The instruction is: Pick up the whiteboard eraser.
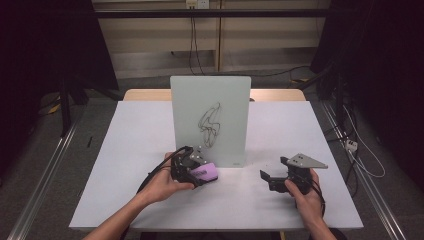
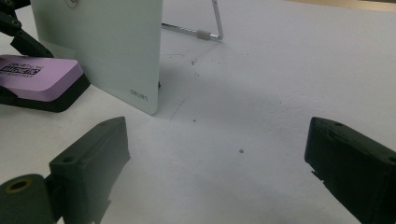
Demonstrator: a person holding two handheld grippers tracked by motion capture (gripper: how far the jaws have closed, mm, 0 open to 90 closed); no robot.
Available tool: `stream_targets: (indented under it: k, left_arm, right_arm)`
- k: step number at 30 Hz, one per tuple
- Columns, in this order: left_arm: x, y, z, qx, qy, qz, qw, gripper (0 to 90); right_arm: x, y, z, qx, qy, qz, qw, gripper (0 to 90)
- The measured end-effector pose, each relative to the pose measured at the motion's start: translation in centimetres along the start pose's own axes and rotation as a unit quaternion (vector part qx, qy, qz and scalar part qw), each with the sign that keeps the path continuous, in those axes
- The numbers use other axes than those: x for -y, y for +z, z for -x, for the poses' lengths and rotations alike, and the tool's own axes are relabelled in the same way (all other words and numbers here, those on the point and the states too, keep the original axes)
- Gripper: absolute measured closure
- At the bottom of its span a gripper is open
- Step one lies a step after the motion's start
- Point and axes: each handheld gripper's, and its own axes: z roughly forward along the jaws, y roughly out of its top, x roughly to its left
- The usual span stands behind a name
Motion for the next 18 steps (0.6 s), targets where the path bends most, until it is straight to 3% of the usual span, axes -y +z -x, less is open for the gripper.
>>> stream_targets:
  k: [1, 2, 3, 7, 10, 18]
  left_arm:
    - [-0.12, -0.18, 0.17, -0.015, 0.006, -0.014, 0.9998, 40.6]
    - [-0.14, -0.21, 0.17, -0.016, 0.008, -0.016, 0.9997, 40.6]
    - [-0.08, -0.13, 0.03, -0.001, 0.009, -0.007, 0.9999, 40.7]
    - [0.0, -0.06, 0.2, 0.003, 0.005, 0.004, 1.0, 40.8]
    - [0.01, -0.08, 0.32, -0.001, 0.016, 0.006, 0.9999, 40.8]
    - [0.17, -0.53, 0.56, 0.003, 0.013, 0.033, 0.9994, 40.8]
  right_arm:
    - [0.0, 0.01, 0.0, 0.0, 0.0, 0.0, 1.0, 6.3]
    - [0.0, 0.01, 0.0, 0.0, 0.0, 0.0, 1.0, 6.3]
    - [0.0, 0.02, -0.01, -0.001, 0.0, 0.0, 1.0, 6.3]
    - [0.0, 0.02, 0.01, 0.0, 0.0, 0.0, 1.0, 6.3]
    - [-0.01, 0.03, 0.01, 0.0, 0.0, 0.0, 1.0, 6.3]
    - [-0.08, 0.25, 0.08, 0.0, 0.004, -0.001, 1.0, 6.2]
